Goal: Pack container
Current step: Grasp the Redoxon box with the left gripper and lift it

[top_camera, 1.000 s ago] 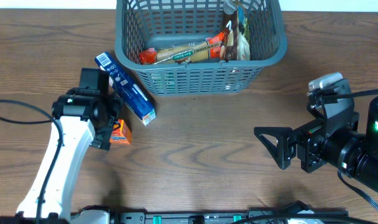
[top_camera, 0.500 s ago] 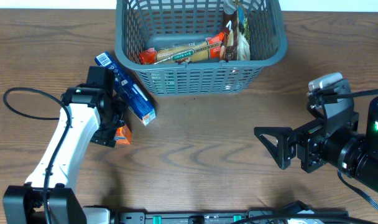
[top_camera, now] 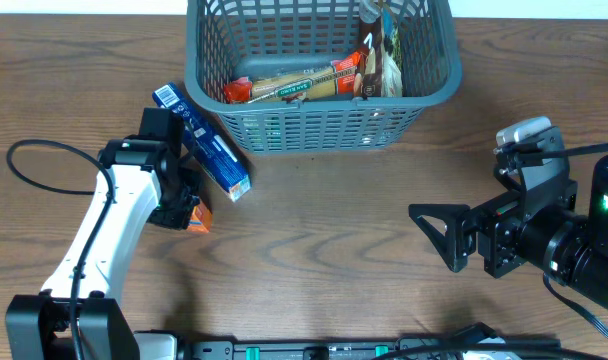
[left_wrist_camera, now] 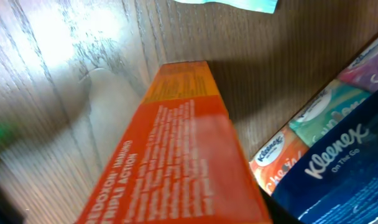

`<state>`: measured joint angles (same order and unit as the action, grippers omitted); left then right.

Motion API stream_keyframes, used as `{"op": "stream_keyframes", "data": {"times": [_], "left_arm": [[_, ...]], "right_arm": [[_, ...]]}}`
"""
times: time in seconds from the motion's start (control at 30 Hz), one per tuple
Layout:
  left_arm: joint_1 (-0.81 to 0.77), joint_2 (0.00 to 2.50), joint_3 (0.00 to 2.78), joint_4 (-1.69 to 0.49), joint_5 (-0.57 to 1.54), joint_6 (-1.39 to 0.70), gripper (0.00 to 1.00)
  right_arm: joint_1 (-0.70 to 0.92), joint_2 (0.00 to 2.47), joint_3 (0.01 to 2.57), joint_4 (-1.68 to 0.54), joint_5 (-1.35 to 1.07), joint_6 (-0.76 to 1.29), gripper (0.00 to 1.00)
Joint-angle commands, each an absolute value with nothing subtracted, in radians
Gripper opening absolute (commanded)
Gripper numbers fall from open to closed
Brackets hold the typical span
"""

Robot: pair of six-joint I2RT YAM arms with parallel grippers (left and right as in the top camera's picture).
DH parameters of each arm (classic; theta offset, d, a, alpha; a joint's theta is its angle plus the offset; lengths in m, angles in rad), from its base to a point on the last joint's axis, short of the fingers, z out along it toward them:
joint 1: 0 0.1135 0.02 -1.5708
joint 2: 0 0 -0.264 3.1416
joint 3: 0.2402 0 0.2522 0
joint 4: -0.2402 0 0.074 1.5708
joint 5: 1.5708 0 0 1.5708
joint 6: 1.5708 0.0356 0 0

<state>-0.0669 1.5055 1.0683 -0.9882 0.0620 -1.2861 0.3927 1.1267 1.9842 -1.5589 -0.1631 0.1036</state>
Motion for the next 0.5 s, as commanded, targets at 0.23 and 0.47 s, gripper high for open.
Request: {"op": "stream_keyframes", "data": {"times": [0.23,0.47], "left_arm": [[-0.048,1.419,1.113,-1.074,0.020,-1.223,0.23],[-0.048,1.251,1.118,-1.129,-0.054,-1.168,0.21]], "right_arm": [[0.385,1.127,1.995,-1.561,-0.161,0.119,0.99],[0.385,1.127,1.995,-1.561,-0.161,0.119,0.99]]}}
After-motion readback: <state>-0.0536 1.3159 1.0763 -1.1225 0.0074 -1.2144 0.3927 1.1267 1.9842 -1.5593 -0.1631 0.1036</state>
